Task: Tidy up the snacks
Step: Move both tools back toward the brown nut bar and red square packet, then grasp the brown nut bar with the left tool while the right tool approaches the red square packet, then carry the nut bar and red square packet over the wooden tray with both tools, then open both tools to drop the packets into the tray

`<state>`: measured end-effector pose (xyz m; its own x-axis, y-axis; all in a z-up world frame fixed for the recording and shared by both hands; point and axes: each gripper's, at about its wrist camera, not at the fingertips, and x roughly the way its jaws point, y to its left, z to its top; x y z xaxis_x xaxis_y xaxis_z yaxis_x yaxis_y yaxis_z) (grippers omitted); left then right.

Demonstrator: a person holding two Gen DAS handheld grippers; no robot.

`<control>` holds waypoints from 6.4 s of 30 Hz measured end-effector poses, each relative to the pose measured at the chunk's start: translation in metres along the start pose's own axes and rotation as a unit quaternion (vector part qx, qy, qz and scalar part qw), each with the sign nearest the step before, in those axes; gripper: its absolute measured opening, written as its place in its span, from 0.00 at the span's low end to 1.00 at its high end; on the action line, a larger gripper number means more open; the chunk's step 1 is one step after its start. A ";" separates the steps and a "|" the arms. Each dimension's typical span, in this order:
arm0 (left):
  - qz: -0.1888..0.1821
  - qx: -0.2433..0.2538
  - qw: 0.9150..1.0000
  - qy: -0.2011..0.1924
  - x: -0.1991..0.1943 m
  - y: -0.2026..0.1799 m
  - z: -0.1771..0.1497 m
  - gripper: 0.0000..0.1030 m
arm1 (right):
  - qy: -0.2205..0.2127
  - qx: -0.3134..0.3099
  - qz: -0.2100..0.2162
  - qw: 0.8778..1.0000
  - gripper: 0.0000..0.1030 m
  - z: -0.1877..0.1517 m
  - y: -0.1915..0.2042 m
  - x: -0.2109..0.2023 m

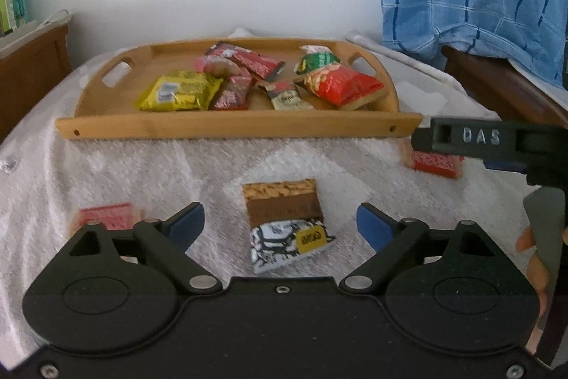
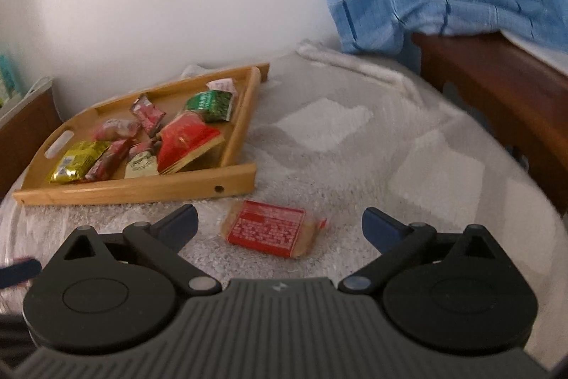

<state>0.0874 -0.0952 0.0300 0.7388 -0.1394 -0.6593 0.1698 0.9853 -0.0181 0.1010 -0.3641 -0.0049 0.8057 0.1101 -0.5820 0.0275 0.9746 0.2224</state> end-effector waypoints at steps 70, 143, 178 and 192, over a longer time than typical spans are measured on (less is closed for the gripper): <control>0.022 -0.013 1.000 0.010 0.002 0.005 -0.001 0.45 | -0.021 -0.077 0.015 0.997 0.71 -0.016 0.045 0.007; 0.046 -0.034 0.992 -0.114 -0.009 0.090 0.115 0.38 | -0.140 -0.098 0.087 0.982 0.65 0.067 0.087 -0.010; 0.051 -0.039 0.998 0.028 0.184 0.158 0.177 0.36 | 0.079 -0.147 0.060 0.984 0.63 0.130 0.152 0.192; 0.061 -0.019 0.997 0.031 0.173 0.152 0.179 0.37 | 0.061 -0.141 0.067 0.986 0.72 0.135 0.153 0.179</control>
<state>0.3576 0.0128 0.0481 0.7107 -0.0132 -0.7034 0.0560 0.9977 0.0379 0.3295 -0.2212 0.0304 0.7133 0.2475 -0.6557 -0.2536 0.9633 0.0879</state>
